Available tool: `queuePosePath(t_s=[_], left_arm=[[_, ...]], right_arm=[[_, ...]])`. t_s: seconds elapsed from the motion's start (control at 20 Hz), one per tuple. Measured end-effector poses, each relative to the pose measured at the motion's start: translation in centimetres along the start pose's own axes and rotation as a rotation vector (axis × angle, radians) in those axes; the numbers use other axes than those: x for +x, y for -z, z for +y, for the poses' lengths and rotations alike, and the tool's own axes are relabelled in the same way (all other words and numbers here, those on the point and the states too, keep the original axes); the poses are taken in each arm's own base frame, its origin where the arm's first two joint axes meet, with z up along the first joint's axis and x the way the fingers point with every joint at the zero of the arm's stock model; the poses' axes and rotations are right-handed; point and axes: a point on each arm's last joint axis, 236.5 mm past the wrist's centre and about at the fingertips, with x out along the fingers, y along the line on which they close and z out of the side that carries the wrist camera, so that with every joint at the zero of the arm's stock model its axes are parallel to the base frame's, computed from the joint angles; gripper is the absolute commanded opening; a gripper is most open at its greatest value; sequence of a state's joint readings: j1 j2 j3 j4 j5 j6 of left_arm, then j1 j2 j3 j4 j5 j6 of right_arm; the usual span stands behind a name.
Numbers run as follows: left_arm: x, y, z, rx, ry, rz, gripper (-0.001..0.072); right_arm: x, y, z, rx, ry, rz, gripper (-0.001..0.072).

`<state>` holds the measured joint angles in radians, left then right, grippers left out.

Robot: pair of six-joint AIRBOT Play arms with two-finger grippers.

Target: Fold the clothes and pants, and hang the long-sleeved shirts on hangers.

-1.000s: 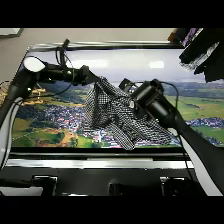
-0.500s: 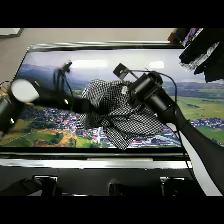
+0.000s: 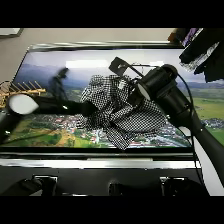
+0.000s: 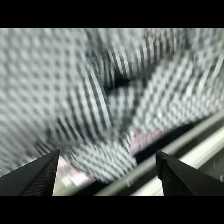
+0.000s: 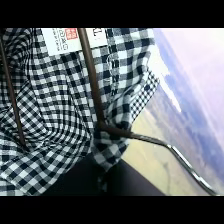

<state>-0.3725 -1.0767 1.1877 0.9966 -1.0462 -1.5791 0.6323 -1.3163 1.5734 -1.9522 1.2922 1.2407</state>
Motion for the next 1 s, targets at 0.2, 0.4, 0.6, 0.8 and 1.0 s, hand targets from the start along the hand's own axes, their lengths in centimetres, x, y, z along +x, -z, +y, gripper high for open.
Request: queuePosePath(t_s=[0.2, 0.4, 0.6, 0.8, 1.0], left_arm=[[-4.6, -4.0, 4.5, 0.2, -0.094, -0.1, 0.0704], [-5.0, -3.3, 6.1, 0.528, -0.121, -0.037, 0.0703], [-2.5, -1.0, 6.1, 0.723, -0.061, 0.058, 0.0702], [0.5, 1.0, 5.5, 0.844, 0.011, 0.135, 0.0415], [2.5, 2.0, 5.4, 0.895, 0.045, 0.176, 0.0019]], right_arm=[[-0.9, -1.0, 1.6, -0.21, -0.071, -0.064, 0.0026], [-1.5, -1.9, 3.8, -0.374, -0.15, -0.13, 0.0026], [-1.8, -2.6, 4.6, -0.427, -0.176, -0.171, 0.0027], [-2.1, -3.5, 5.3, -0.434, -0.199, -0.22, 0.0027], [-2.3, -4.1, 5.7, -0.436, -0.21, -0.249, 0.0034]])
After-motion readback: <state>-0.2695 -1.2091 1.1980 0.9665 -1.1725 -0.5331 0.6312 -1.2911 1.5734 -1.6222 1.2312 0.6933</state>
